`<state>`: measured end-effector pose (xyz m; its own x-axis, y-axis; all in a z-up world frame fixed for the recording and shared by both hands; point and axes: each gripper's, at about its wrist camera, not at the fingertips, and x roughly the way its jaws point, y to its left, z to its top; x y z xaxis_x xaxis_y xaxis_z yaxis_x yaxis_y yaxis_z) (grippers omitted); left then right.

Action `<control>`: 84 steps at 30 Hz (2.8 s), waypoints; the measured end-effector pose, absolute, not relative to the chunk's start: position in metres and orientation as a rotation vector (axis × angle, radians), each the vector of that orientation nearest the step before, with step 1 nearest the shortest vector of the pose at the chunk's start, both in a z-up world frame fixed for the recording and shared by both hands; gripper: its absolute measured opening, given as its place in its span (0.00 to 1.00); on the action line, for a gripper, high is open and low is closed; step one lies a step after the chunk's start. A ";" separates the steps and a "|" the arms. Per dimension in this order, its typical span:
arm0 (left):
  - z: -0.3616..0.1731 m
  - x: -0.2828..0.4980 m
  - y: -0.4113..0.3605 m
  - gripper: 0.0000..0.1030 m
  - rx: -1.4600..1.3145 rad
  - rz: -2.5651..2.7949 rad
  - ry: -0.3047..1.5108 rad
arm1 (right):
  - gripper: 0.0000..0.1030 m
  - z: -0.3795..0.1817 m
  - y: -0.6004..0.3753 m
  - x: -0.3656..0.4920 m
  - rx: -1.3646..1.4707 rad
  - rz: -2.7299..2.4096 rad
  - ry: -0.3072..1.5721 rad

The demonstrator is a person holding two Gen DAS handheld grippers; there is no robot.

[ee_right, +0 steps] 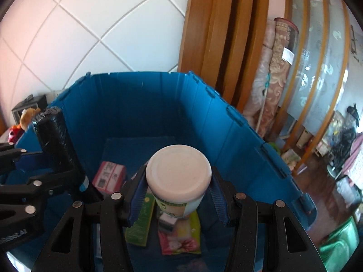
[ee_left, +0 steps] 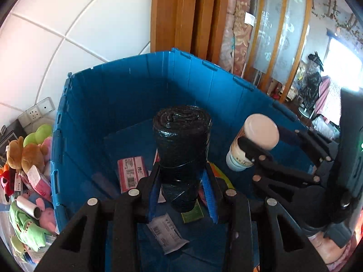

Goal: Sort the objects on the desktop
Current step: 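Carry the black roll and the white pill bottle over the blue crate with both grippers, then release the black roll and the white pill bottle into the crate with both grippers, then move both grippers back over the pile of items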

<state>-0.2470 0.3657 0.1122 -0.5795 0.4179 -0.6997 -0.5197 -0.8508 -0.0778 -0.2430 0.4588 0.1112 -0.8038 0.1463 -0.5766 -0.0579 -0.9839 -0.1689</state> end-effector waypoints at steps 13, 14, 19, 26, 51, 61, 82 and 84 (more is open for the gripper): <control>0.099 -0.240 0.372 0.47 -1.042 2.513 0.257 | 0.51 0.100 0.453 -0.253 -0.997 2.916 -0.378; 0.100 -0.240 0.370 0.53 -1.039 2.530 0.248 | 0.51 0.100 0.453 -0.253 -1.000 2.917 -0.382; 0.100 -0.244 0.366 0.60 -1.040 2.540 0.207 | 0.51 0.097 0.448 -0.257 -1.030 2.891 -0.439; 0.099 -0.246 0.366 0.60 -1.028 2.543 0.208 | 0.55 0.095 0.445 -0.259 -1.039 2.867 -0.450; 0.104 -0.237 0.356 0.61 -0.961 2.573 0.146 | 1.00 0.096 0.447 -0.256 -1.022 2.860 -0.402; 0.138 -0.209 0.288 0.74 -0.731 2.743 0.046 | 1.00 0.090 0.444 -0.259 -1.051 2.835 -0.363; 0.070 -0.185 0.039 0.76 -0.936 3.005 -0.033 | 1.00 0.152 0.284 -0.181 -0.595 3.264 -0.261; 0.056 -0.182 0.018 0.76 -0.991 3.014 -0.045 | 1.00 0.147 0.258 -0.179 -0.606 3.321 -0.274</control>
<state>-0.1820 0.0179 0.0558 -0.8046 -0.0210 -0.5934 0.0386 -0.9991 -0.0170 -0.1791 0.2576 0.1471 -0.9071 -0.2093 -0.3652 0.2663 -0.9573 -0.1128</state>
